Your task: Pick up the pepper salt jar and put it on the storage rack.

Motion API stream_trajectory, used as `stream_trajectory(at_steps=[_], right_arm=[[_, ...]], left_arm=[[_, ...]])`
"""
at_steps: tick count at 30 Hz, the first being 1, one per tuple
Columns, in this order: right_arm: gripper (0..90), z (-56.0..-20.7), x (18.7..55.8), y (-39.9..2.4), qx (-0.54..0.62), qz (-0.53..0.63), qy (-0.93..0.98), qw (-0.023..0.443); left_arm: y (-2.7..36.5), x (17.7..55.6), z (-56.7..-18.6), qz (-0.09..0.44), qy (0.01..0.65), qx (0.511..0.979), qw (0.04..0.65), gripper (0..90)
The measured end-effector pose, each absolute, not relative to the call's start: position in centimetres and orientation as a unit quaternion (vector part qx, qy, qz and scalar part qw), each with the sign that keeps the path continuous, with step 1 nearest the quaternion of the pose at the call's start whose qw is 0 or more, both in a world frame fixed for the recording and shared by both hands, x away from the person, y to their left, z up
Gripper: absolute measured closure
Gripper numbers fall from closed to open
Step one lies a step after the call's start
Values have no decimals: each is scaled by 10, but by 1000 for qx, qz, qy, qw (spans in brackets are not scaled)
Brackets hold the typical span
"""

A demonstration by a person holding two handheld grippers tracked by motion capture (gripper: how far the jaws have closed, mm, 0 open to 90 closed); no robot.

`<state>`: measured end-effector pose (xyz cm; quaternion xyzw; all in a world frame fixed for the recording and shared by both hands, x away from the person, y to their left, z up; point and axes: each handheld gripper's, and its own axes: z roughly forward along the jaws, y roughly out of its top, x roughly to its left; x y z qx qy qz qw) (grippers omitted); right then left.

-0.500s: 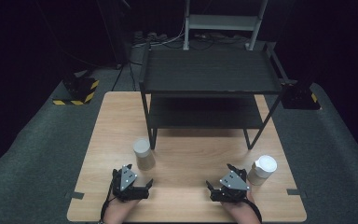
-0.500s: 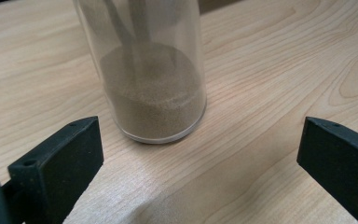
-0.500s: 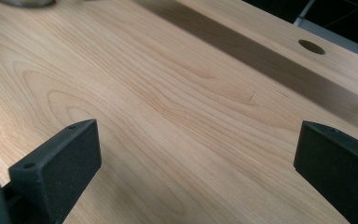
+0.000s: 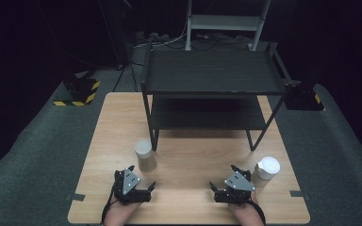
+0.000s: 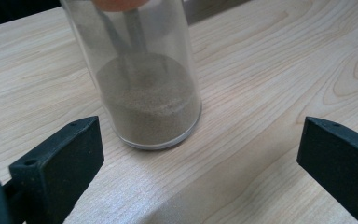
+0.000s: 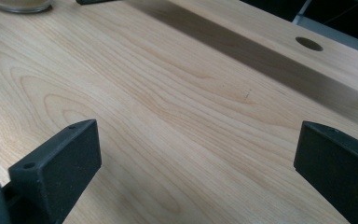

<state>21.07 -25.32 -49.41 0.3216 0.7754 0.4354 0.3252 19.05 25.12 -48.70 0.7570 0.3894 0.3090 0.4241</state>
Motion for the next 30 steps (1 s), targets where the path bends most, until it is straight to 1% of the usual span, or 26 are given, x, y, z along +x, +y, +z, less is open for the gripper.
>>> stream_trajectory(at_steps=[9, 18, 30], right_arm=[[0, -493, 212, -255, 325, 437, 775, 320], [0, -495, 211, -255, 326, 440, 772, 323], [0, -495, 210, -256, 330, 444, 768, 321]], left_arm=[[249, 188, -487, 313, 377, 762, 422, 7], [253, 187, -487, 304, 373, 764, 430, 4], [262, 181, -484, 311, 379, 745, 451, 4]])
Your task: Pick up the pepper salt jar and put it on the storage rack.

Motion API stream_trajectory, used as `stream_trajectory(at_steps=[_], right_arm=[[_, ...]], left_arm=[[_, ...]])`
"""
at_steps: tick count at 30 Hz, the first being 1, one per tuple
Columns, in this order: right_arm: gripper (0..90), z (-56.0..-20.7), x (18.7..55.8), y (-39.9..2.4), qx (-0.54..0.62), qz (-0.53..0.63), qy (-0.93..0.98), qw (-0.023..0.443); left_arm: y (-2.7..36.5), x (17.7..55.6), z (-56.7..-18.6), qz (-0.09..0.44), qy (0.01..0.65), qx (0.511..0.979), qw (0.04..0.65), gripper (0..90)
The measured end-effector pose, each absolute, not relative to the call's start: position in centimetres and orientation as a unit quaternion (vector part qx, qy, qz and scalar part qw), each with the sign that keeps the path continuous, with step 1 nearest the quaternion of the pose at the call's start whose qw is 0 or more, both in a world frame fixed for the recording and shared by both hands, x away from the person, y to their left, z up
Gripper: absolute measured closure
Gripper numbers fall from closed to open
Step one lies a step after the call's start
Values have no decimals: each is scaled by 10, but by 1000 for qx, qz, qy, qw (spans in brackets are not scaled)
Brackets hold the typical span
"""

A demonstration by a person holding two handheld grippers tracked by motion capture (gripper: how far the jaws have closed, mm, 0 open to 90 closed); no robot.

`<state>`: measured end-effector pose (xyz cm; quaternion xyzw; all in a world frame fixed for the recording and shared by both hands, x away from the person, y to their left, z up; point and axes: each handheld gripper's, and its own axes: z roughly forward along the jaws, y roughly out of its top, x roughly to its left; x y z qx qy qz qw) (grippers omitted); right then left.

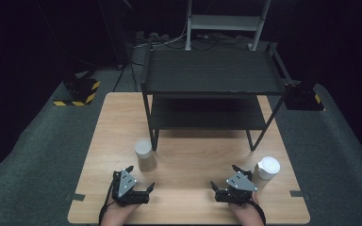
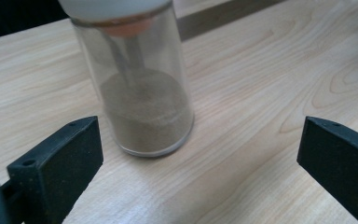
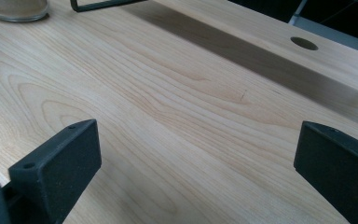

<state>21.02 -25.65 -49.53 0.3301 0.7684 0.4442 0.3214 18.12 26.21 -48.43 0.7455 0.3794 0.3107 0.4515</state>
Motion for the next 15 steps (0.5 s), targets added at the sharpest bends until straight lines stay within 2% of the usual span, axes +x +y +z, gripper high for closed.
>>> stream_trajectory(at_steps=[15], right_arm=[[0, -495, 211, -258, 328, 445, 770, 318]], left_arm=[[270, 173, -473, 321, 387, 714, 487, 5]])
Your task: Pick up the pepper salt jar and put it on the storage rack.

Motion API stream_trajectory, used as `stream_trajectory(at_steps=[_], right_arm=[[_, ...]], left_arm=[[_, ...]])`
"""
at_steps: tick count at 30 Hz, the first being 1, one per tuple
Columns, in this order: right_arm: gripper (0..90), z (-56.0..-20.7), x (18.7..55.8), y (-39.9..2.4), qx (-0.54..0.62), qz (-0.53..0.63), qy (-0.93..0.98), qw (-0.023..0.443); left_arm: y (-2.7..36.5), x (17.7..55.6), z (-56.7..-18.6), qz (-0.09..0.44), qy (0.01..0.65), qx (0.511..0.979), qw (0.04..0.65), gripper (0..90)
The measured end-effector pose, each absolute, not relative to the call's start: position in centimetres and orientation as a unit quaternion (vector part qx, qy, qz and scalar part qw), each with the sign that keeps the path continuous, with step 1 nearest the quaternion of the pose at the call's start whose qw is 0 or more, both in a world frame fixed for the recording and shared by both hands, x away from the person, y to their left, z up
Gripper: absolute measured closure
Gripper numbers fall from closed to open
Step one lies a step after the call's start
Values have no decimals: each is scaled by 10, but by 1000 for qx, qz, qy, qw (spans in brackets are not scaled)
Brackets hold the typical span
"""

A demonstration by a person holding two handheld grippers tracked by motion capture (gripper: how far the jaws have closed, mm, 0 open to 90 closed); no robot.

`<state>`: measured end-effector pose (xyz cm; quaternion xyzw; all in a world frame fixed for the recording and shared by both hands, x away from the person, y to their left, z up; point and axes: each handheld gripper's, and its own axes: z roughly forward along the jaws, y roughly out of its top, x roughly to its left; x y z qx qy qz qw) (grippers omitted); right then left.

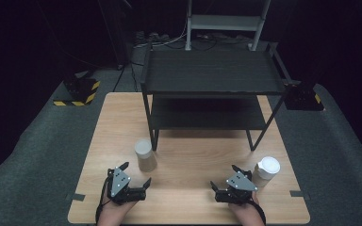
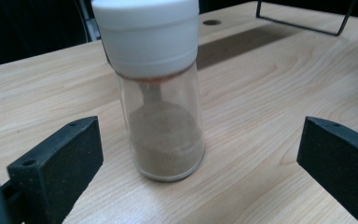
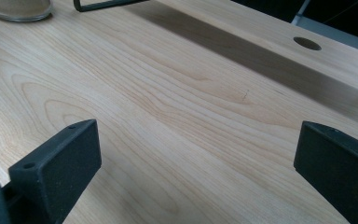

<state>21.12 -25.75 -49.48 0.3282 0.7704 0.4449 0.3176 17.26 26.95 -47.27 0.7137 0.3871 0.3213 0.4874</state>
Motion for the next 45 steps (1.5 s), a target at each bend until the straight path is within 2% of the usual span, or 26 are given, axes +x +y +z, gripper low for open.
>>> stream_trajectory(at_steps=[6, 45], right_arm=[[0, -495, 211, -258, 326, 446, 770, 318], [0, -494, 214, -259, 325, 446, 774, 312]], left_arm=[[272, 173, -471, 318, 377, 709, 504, 5], [267, 215, -468, 315, 385, 704, 507, 5]])
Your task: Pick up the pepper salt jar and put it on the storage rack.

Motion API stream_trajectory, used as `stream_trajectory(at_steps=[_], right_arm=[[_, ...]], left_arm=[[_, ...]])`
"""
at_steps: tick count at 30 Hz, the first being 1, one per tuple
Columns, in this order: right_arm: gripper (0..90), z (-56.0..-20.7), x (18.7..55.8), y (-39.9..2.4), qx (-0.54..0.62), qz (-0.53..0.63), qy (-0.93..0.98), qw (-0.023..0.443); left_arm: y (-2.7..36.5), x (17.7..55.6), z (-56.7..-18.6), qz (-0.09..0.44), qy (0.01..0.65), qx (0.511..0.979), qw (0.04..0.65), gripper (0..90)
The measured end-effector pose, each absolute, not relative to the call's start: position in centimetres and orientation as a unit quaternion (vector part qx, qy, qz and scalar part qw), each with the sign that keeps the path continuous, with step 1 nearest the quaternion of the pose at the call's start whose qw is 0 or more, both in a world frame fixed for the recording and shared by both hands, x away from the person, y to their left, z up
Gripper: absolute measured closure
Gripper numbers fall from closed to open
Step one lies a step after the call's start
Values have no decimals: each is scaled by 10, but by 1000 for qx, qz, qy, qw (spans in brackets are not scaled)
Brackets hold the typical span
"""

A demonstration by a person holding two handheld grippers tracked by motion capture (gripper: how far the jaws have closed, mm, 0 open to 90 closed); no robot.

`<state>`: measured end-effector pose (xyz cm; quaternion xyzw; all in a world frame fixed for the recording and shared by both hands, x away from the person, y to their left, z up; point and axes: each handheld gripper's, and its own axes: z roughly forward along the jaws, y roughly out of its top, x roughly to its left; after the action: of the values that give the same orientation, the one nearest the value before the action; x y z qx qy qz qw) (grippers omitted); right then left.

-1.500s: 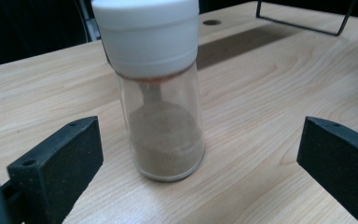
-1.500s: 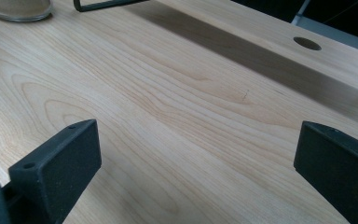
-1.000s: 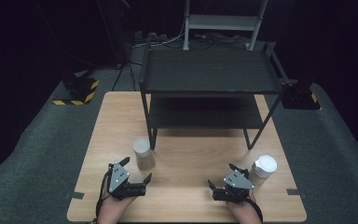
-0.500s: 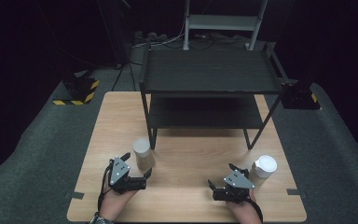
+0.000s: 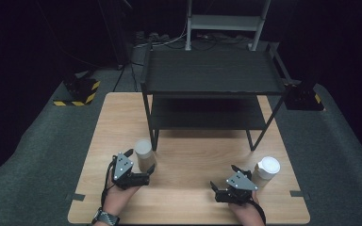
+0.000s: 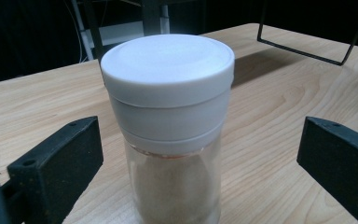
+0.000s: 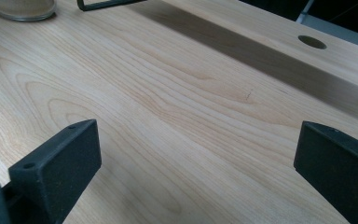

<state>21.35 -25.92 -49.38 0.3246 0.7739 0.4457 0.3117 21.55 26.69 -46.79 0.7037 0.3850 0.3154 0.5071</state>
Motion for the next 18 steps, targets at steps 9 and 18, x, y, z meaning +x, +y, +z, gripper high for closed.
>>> stream_trajectory(at_steps=[9, 18], right_arm=[[0, -494, 213, -259, 326, 446, 773, 312], [0, -494, 213, -259, 326, 446, 773, 312]], left_arm=[[266, 223, -467, 314, 389, 699, 511, 5], [268, 233, -467, 301, 401, 693, 519, 15]])
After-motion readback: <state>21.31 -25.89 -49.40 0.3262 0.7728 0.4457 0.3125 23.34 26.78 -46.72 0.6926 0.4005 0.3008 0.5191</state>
